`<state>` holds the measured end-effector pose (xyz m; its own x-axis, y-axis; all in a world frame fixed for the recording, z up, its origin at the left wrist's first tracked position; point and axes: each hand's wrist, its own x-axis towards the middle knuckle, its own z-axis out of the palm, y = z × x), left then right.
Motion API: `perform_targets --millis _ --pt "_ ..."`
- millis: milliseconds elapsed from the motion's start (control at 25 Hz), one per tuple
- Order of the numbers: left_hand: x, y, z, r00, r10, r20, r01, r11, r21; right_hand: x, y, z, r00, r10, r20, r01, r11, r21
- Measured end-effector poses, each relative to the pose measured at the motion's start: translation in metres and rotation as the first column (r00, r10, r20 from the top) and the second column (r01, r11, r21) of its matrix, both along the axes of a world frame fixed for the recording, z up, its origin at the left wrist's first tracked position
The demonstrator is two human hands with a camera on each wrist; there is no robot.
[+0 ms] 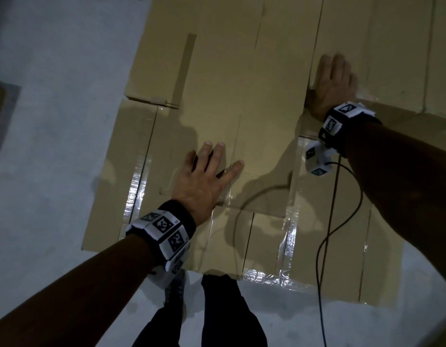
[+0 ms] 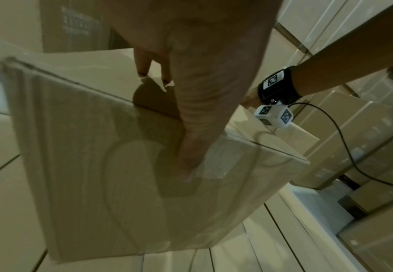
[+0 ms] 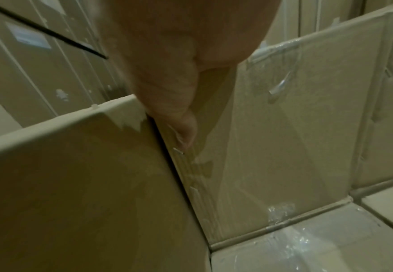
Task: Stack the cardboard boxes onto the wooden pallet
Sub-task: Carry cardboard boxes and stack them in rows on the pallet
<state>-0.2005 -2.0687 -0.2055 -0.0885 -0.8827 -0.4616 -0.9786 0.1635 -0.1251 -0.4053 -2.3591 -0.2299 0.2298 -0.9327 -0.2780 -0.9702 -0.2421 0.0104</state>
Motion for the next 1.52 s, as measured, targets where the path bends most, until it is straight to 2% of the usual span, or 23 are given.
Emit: perform_targets --millis 360,560,680,800,880,1160,1520 --pt "0.005 -0.07 0.017 1.0 -0.015 0.003 0.015 1.0 -0.018 0.001 -0.002 -0.001 1.0 0.006 -0.007 -0.006 1.0 -0.015" --pt "0.012 -0.107 0.013 0.996 0.045 -0.072 -0.05 0.996 -0.074 -0.001 -0.001 -0.002 1.0 0.02 -0.01 -0.021 1.0 -0.023" --pt "0.017 -0.123 0.007 0.985 0.061 -0.163 -0.091 0.979 -0.184 -0.003 0.0 -0.003 1.0 0.025 -0.007 -0.025 1.0 -0.006" --pt "0.019 -0.14 -0.004 0.971 0.022 -0.237 -0.109 0.926 -0.361 -0.003 0.001 -0.002 1.0 0.024 0.0 -0.024 1.0 -0.002" --pt "0.019 -0.152 -0.011 0.959 0.018 -0.283 -0.142 0.895 -0.423 -0.002 0.001 0.001 1.0 0.021 -0.006 -0.021 1.0 0.008" --pt "0.02 -0.189 -0.023 0.931 0.098 -0.352 -0.249 0.876 -0.414 0.0 0.005 -0.004 1.0 0.004 -0.006 -0.004 0.997 -0.083" --pt "0.022 -0.206 -0.023 0.932 0.111 -0.344 -0.249 0.888 -0.386 0.001 0.006 -0.012 1.0 -0.022 0.016 0.024 0.991 -0.133"
